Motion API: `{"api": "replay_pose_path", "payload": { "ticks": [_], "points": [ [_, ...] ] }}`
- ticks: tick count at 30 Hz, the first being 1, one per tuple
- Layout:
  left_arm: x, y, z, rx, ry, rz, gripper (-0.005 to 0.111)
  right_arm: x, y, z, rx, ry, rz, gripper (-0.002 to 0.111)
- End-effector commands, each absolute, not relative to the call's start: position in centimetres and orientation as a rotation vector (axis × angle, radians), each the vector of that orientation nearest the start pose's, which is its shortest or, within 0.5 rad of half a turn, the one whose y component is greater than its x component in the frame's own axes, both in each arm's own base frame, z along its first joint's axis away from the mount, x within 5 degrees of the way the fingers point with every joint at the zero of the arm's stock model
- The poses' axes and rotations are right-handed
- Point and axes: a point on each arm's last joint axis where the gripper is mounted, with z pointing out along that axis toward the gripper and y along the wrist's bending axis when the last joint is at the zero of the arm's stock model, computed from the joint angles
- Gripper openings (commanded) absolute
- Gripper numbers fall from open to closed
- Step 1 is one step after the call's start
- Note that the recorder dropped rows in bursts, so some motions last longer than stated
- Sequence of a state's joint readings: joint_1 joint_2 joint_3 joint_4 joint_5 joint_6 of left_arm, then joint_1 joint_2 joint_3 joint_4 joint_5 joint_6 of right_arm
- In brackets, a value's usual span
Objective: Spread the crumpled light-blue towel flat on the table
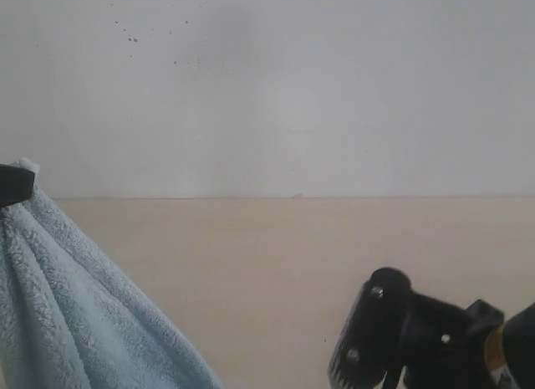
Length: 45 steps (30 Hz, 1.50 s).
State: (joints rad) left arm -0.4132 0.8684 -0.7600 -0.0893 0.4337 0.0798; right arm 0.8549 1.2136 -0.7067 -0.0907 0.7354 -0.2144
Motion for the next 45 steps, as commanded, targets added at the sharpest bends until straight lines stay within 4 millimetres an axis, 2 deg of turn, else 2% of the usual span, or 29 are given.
{"api": "replay_pose_path", "payload": {
  "ticks": [1,4,6,11,17,25,28,31,33,34,35,36,37,39,40,41,42,45],
  "points": [
    [16.3,-7.5,34.1,0.437,1.971,-0.304,0.006,16.8,13.4,23.9,-1.207,2.392,0.065,0.053],
    [16.3,-7.5,34.1,0.435,1.971,-0.306,0.006,18.2,12.4,23.9,-1.032,2.441,0.120,0.053],
    [16.3,-7.5,34.1,0.435,1.971,-0.306,0.006,18.9,12.0,23.1,-0.960,2.507,0.151,0.053],
    [16.3,-7.5,34.1,0.435,1.971,-0.306,0.006,19.8,13.5,20.2,-0.947,2.634,0.288,0.053],
    [16.3,-7.5,34.1,0.436,1.975,-0.306,0.006,21.0,14.2,16.9,-0.945,2.724,0.268,0.053],
    [16.3,-7.5,34.1,0.436,1.975,-0.306,0.006,21.6,14.8,14.3,-0.908,2.797,0.296,0.051],
    [16.3,-7.5,34.1,0.436,1.975,-0.306,0.006,21.6,14.8,13.5,-0.908,2.827,0.292,0.028],
    [16.3,-7.5,34.1,0.436,1.975,-0.306,0.006,22.0,15.0,13.7,-0.885,2.777,0.288,0.000],
    [16.3,-7.5,34.1,0.436,1.975,-0.306,0.006,23.1,15.4,15.1,-0.863,2.656,0.286,0.000],
    [16.3,-7.5,34.1,0.436,1.975,-0.306,0.006,24.6,16.2,16.9,-0.904,2.555,0.281,0.000],
    [16.3,-7.5,34.1,0.436,1.975,-0.306,0.006,25.2,16.6,17.8,-0.921,2.522,0.279,0.000],
    [16.2,-7.5,34.0,0.437,1.978,-0.305,0.006,27.0,17.6,20.7,-0.947,2.444,0.280,0.000],
    [16.2,-7.5,34.0,0.439,1.986,-0.305,0.006,27.8,18.2,22.3,-0.957,2.406,0.279,0.000],
    [16.1,-7.5,33.8,0.447,2.011,-0.302,0.006,29.5,19.3,27.8,-0.942,2.288,0.308,0.000],
    [16.1,-7.5,33.7,0.450,2.021,-0.302,0.006,29.4,19.2,31.0,-0.935,2.229,0.320,0.000],
    [16.0,-7.5,33.7,0.451,2.025,-0.301,0.006,28.8,19.0,32.3,-0.941,2.218,0.327,0.000],
    [16.0,-7.5,33.7,0.451,2.025,-0.301,0.006,28.1,18.6,33.2,-0.947,2.209,0.328,0.000],
    [16.0,-7.5,33.7,0.451,2.025,-0.301,0.006,25.5,16.7,33.9,-0.948,2.235,0.300,0.000]
  ]
}}
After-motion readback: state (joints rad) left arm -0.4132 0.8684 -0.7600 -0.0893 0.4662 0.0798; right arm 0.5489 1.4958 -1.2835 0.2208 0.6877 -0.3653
